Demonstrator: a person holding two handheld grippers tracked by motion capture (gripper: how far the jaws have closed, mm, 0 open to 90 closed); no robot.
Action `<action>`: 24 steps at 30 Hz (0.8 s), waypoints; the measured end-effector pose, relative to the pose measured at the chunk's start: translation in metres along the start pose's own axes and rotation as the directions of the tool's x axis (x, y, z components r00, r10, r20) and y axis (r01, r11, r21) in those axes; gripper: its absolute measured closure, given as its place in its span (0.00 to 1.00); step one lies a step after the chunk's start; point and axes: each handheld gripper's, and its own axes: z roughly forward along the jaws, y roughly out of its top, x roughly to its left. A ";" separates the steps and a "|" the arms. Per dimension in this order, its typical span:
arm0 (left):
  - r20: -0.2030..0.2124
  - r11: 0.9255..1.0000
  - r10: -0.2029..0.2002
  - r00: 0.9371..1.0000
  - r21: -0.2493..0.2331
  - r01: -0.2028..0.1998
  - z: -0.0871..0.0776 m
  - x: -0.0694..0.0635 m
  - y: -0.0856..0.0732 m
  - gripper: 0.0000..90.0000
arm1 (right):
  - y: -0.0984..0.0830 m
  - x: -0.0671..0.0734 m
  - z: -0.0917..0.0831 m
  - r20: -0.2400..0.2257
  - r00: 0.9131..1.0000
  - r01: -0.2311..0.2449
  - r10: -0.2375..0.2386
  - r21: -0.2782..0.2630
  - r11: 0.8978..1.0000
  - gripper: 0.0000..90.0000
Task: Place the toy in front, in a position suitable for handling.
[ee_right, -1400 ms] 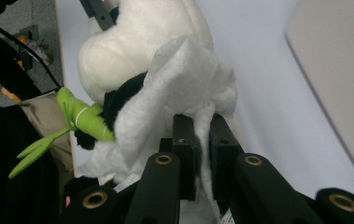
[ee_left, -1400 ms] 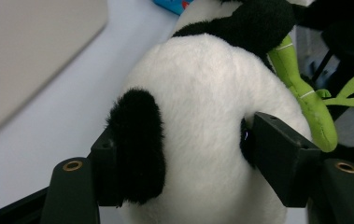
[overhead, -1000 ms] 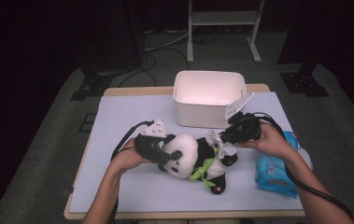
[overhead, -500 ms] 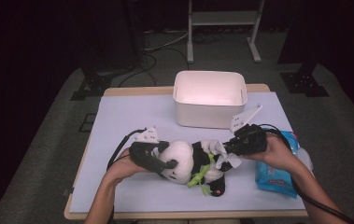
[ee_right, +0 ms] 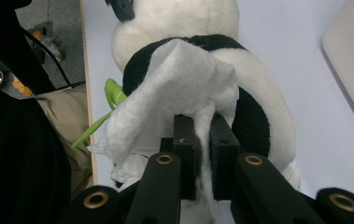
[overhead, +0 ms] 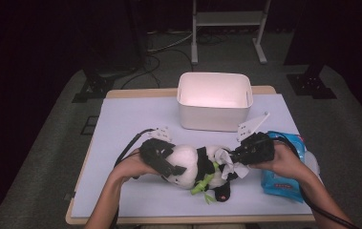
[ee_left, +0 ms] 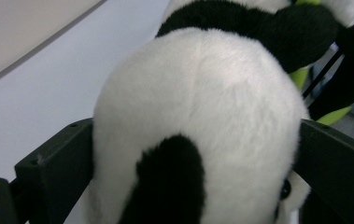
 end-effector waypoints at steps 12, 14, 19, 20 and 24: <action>-0.099 0.991 0.092 0.991 -0.087 -0.101 -0.004 -0.009 0.007 0.34 | 0.012 -0.005 -0.004 0.024 1.000 -0.004 0.004 -0.024 1.000 0.93; -0.103 0.989 0.111 0.988 -0.089 -0.121 -0.003 -0.010 0.010 0.34 | 0.019 -0.007 -0.001 0.023 1.000 0.001 0.000 -0.026 1.000 0.93; -0.106 0.987 0.132 0.985 -0.072 -0.140 -0.002 -0.014 0.014 0.34 | 0.037 -0.011 0.016 0.012 1.000 0.012 -0.012 0.000 1.000 0.93; -0.110 0.987 0.135 0.985 -0.069 -0.143 -0.003 -0.015 0.013 0.34 | 0.047 -0.011 0.027 0.004 1.000 0.030 -0.030 0.029 0.999 0.93; -0.102 0.988 0.124 0.987 -0.084 -0.133 -0.004 -0.014 0.007 0.34 | 0.052 -0.013 0.030 0.003 0.999 0.041 -0.041 0.049 0.998 0.92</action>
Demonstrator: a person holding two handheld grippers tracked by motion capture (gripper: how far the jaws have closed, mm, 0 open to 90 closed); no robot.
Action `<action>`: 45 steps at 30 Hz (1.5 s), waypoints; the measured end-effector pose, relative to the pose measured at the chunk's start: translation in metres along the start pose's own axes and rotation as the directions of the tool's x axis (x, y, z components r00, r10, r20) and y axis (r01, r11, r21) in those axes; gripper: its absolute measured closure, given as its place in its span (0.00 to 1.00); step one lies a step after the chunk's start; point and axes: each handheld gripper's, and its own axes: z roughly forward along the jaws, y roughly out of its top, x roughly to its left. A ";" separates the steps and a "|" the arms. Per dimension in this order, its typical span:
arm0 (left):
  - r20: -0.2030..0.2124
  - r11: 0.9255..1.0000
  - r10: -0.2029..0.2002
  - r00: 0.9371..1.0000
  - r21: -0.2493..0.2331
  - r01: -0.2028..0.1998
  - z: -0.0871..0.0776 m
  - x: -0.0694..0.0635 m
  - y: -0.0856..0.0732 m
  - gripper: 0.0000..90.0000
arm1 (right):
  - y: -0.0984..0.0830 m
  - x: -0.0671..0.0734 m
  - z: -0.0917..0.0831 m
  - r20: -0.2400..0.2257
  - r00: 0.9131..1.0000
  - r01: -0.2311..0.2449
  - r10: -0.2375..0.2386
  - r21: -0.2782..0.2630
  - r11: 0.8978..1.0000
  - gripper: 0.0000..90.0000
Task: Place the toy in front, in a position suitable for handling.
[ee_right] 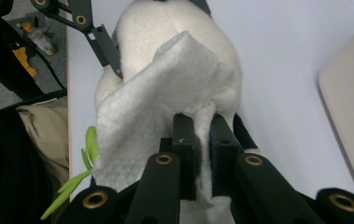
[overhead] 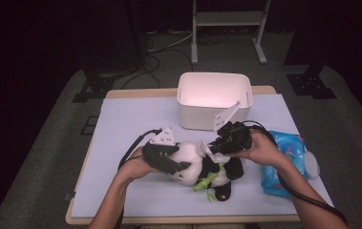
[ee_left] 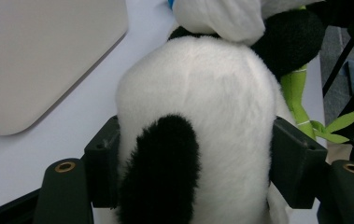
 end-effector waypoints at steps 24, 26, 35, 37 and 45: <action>0.033 0.994 -0.108 0.994 0.008 0.108 -0.002 0.001 -0.014 0.19 | -0.057 0.016 -0.036 0.032 0.997 -0.073 0.075 -0.059 0.996 0.93; 0.042 0.992 -0.123 0.992 0.026 0.122 -0.002 0.002 -0.011 0.15 | -0.057 0.016 -0.035 0.024 0.997 -0.071 0.072 -0.059 0.996 0.93; 0.061 0.986 -0.151 0.987 0.080 0.146 0.001 0.006 -0.003 0.08 | -0.056 0.017 -0.033 0.003 0.997 -0.075 0.076 -0.056 0.996 0.93; 0.048 0.990 -0.121 0.991 0.078 0.117 0.002 0.004 -0.003 0.13 | -0.055 0.016 -0.033 0.005 0.998 -0.070 0.070 -0.051 0.996 0.93; 0.003 0.998 -0.057 0.998 0.000 0.057 0.000 0.002 0.000 0.39 | -0.040 0.010 -0.034 0.019 0.998 -0.058 0.059 -0.046 0.997 0.92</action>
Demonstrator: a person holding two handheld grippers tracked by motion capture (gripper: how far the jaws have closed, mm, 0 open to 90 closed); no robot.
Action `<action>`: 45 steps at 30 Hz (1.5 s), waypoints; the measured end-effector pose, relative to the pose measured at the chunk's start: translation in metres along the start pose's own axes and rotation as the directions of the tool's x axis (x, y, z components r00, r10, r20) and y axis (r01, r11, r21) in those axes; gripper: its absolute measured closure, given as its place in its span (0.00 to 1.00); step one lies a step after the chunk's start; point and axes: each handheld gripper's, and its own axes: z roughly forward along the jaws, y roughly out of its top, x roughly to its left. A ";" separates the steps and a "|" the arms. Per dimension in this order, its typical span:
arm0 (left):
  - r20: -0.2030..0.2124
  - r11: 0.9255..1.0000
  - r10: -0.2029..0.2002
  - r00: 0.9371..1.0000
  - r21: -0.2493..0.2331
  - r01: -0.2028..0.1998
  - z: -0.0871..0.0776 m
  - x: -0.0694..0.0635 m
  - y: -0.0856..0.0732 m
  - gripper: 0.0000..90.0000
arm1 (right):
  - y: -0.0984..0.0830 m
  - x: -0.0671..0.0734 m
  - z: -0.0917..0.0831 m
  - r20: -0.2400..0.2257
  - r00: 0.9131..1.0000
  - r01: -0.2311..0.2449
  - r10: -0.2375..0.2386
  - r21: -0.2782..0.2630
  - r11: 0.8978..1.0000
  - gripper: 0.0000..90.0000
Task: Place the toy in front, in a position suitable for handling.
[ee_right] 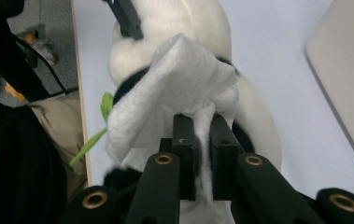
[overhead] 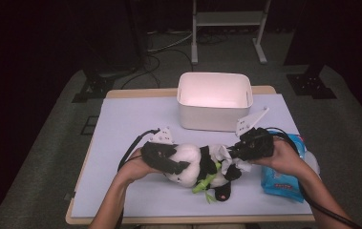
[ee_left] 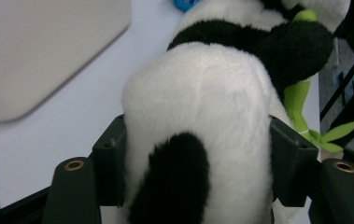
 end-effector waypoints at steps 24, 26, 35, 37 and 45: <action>0.016 0.999 0.003 1.000 -0.042 -0.002 -0.004 -0.003 -0.016 0.38 | 0.011 -0.007 0.003 0.014 1.000 -0.006 0.006 -0.004 1.000 0.92; 0.015 0.999 0.000 1.000 -0.048 0.000 -0.004 -0.004 -0.017 0.38 | 0.003 -0.001 -0.001 0.013 1.000 -0.011 0.011 -0.014 1.000 0.92; 0.018 0.999 -0.018 1.000 -0.044 0.018 -0.006 -0.003 -0.019 0.37 | -0.019 0.012 -0.010 0.000 1.000 -0.013 0.013 -0.029 0.999 0.92; 0.017 0.999 -0.012 1.000 -0.043 0.012 -0.006 -0.004 -0.019 0.36 | -0.022 0.015 -0.012 -0.001 1.000 -0.010 0.010 -0.023 1.000 0.92; 0.018 1.000 -0.006 1.000 -0.030 0.006 -0.005 -0.005 -0.017 0.36 | -0.009 0.011 -0.008 0.000 1.000 0.006 -0.006 -0.003 1.000 0.92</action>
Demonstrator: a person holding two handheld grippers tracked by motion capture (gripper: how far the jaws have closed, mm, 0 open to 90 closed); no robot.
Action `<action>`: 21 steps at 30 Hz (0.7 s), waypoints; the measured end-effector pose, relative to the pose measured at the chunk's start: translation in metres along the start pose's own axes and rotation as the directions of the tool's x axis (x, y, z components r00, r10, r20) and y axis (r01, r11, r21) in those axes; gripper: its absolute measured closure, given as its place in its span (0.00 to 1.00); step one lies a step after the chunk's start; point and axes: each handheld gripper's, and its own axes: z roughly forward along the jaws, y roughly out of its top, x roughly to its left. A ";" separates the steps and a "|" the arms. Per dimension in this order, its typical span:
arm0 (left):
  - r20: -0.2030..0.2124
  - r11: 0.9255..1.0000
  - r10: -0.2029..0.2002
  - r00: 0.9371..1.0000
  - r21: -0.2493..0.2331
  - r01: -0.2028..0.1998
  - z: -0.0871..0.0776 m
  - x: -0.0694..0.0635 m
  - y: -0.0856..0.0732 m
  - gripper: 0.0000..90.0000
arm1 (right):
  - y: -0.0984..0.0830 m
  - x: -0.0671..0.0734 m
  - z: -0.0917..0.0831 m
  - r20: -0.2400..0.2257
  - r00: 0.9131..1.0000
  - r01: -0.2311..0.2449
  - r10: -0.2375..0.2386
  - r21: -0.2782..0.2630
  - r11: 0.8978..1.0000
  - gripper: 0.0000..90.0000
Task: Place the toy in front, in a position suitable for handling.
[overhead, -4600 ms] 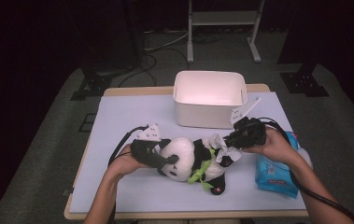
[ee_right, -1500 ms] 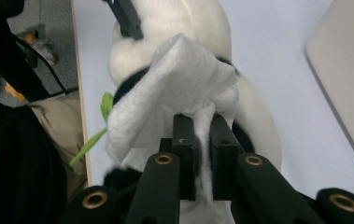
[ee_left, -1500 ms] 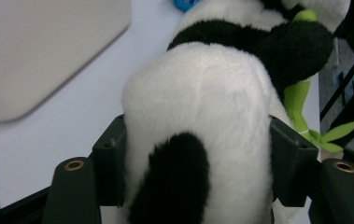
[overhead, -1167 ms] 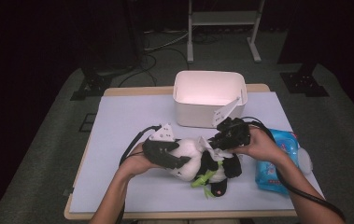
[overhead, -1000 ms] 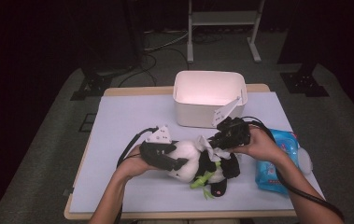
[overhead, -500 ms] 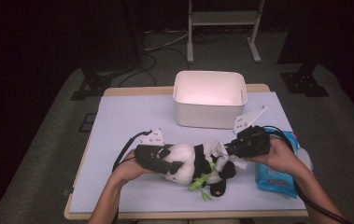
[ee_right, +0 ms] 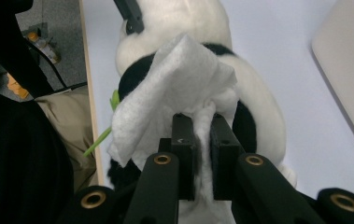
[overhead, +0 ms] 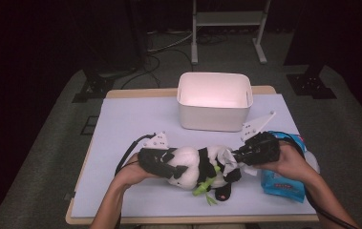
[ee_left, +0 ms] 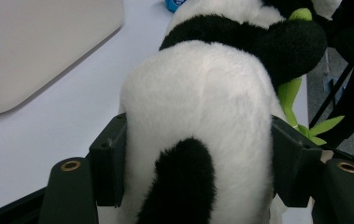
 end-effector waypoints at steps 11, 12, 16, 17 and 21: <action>0.004 1.000 0.010 1.000 0.004 -0.010 0.000 -0.001 0.001 0.36 | 0.038 -0.013 0.026 -0.035 0.999 0.030 -0.030 0.014 0.999 0.92; 0.005 1.000 0.009 1.000 0.003 -0.009 0.000 -0.001 0.001 0.36 | 0.041 -0.014 0.029 -0.032 0.999 0.036 -0.036 0.024 0.999 0.92; 0.011 1.000 -0.002 1.000 0.003 0.002 0.000 0.000 0.001 0.35 | 0.045 -0.019 0.031 -0.012 1.000 0.028 -0.028 0.037 0.999 0.92; 0.013 1.000 -0.008 1.000 0.005 0.008 0.000 0.000 0.001 0.35 | 0.044 -0.022 0.030 -0.005 1.000 0.024 -0.024 0.038 0.999 0.92; 0.026 0.999 -0.023 0.999 0.026 0.022 0.001 0.001 0.004 0.31 | 0.040 -0.025 0.030 0.003 1.000 0.013 -0.013 0.046 0.999 0.92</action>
